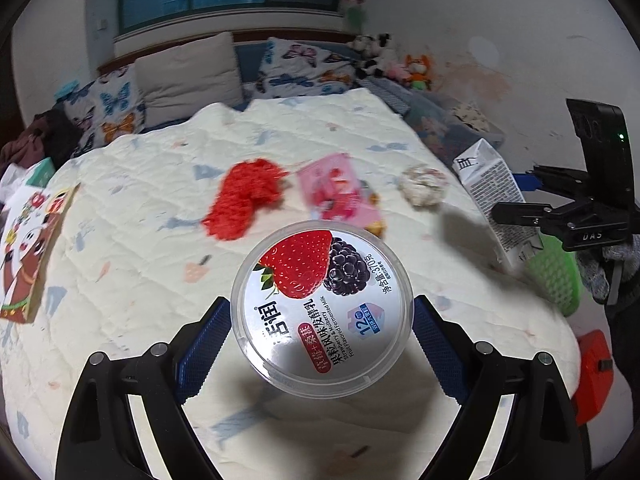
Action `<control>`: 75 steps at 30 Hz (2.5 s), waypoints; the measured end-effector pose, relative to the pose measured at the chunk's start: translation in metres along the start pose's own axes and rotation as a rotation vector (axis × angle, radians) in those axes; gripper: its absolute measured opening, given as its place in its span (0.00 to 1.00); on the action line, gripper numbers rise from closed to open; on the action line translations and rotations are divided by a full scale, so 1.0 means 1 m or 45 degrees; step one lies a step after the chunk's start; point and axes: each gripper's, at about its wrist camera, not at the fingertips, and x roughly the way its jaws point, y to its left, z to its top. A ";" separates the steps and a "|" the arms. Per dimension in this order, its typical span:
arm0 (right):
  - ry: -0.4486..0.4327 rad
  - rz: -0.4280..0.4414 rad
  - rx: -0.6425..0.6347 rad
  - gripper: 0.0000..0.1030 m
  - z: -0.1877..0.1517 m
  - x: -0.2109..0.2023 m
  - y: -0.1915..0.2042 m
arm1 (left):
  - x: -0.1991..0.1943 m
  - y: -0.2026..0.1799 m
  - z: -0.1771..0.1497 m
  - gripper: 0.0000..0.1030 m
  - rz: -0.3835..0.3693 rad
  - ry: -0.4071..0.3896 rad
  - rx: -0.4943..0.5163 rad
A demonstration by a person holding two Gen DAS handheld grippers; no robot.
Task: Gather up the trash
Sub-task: 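Carry the milk carton over the green basket and open the right tool, then carry the yogurt cup over the green basket and open the left tool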
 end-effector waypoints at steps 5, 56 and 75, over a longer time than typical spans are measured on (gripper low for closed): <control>-0.022 -0.126 0.186 0.69 -0.045 -0.046 -0.030 | -0.001 -0.038 0.002 0.84 -0.079 0.003 0.096; 0.002 -0.583 0.775 0.76 -0.202 -0.126 -0.169 | 0.103 -0.265 0.052 0.85 -0.358 0.174 0.537; -0.115 -0.628 0.900 0.77 -0.263 -0.175 -0.145 | 0.206 -0.385 0.068 0.85 -0.363 0.372 0.672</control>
